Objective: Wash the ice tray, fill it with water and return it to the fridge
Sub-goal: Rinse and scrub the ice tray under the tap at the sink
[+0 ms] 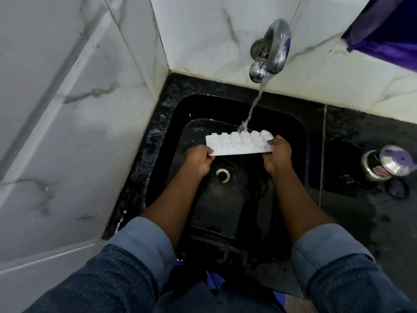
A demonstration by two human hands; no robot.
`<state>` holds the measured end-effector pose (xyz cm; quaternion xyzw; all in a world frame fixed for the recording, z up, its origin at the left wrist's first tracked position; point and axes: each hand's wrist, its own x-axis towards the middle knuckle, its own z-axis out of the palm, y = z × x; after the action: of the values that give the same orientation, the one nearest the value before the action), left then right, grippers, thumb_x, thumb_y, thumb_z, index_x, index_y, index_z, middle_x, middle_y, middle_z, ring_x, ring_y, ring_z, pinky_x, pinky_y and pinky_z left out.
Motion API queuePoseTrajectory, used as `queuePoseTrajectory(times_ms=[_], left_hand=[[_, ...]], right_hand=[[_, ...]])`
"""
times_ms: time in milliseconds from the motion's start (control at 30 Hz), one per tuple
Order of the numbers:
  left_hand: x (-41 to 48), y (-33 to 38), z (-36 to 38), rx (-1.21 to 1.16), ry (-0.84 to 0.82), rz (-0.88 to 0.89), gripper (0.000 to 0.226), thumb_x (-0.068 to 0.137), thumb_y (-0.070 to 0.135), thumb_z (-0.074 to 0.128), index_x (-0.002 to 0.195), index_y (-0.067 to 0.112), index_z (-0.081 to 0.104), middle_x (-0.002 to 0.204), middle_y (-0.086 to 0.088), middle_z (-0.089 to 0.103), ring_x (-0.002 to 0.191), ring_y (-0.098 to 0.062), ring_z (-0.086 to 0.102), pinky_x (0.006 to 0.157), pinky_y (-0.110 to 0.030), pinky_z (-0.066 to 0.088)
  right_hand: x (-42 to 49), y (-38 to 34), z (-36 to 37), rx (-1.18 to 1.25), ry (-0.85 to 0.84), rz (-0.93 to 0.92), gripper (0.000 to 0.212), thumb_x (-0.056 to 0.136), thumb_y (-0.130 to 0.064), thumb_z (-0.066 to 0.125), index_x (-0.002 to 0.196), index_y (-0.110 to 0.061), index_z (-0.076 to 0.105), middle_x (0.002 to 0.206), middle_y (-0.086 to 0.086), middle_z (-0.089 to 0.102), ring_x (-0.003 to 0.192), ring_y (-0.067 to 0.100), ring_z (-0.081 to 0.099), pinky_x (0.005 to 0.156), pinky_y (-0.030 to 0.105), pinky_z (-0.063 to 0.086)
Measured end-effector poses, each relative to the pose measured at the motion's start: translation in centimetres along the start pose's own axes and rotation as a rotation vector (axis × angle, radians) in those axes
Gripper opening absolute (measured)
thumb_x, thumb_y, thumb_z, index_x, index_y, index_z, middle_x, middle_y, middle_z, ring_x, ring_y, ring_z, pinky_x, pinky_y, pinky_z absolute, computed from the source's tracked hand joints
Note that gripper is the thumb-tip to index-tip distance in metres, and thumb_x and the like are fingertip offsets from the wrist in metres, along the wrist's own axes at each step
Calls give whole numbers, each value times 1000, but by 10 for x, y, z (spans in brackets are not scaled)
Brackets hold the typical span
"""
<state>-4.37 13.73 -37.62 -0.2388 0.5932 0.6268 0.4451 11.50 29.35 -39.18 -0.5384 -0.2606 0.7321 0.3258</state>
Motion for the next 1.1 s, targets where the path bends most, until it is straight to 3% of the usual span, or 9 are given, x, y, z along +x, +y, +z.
queuePoseTrajectory(times_ms=[67,133,300,433,533,700,867,1033,1100], left_hand=[[-3,2,-3,36,-96,-50,55,90,-22,32,136,-5,59,137,-22,65,127,-38,63,72,-35,62],[-8,3,-6,90,-174,-63,62,92,-19,31,144,6,56,141,-17,63,127,-35,61,80,-38,58],[1,1,-5,191,-220,-69,64,95,-12,38,145,23,60,136,-7,68,121,-29,64,88,-44,55],[0,0,7,310,-218,-91,33,104,9,46,123,27,66,127,-5,67,115,-25,61,87,-39,50],[-1,-1,19,399,-245,-123,12,102,26,57,107,27,67,128,-5,68,114,-25,61,93,-41,47],[1,-1,39,433,-310,-113,37,99,26,56,134,23,67,125,-1,69,120,-27,62,102,-45,42],[1,5,39,474,-338,-93,37,96,33,59,130,24,71,128,1,71,122,-27,61,108,-54,39],[12,18,19,437,-278,-85,37,97,41,60,127,24,73,117,7,76,118,-23,65,102,-50,42],[15,25,10,406,-243,-70,34,99,39,58,126,25,73,110,7,76,112,-22,65,96,-47,43]], right_hand=[[3,-4,-4,18,18,36,42,74,5,54,111,-12,61,109,11,63,102,35,62,85,45,53],[5,-8,-6,16,42,51,65,70,0,59,134,-11,59,123,15,65,106,38,65,89,49,55],[3,-14,-9,-149,117,-87,49,89,-9,75,135,-11,61,123,13,69,95,26,70,82,44,62],[3,-14,-20,-342,148,-250,47,96,-10,72,139,-3,58,122,13,69,90,18,69,68,23,57],[-3,-22,-33,-430,153,-324,38,95,-10,71,132,-3,63,116,11,72,90,19,71,67,24,58],[-11,-38,-50,-521,201,-399,37,95,-10,70,130,-6,61,113,6,69,90,13,68,64,18,53],[-7,-42,-55,-534,233,-395,36,94,-13,69,129,-7,61,118,10,70,100,24,70,78,32,57],[-2,-29,-43,-565,225,-408,35,94,-15,71,127,-6,63,117,10,71,97,20,68,68,21,51],[2,-18,-35,-573,226,-400,37,93,-18,74,126,-6,65,116,11,71,99,21,69,74,26,55]])
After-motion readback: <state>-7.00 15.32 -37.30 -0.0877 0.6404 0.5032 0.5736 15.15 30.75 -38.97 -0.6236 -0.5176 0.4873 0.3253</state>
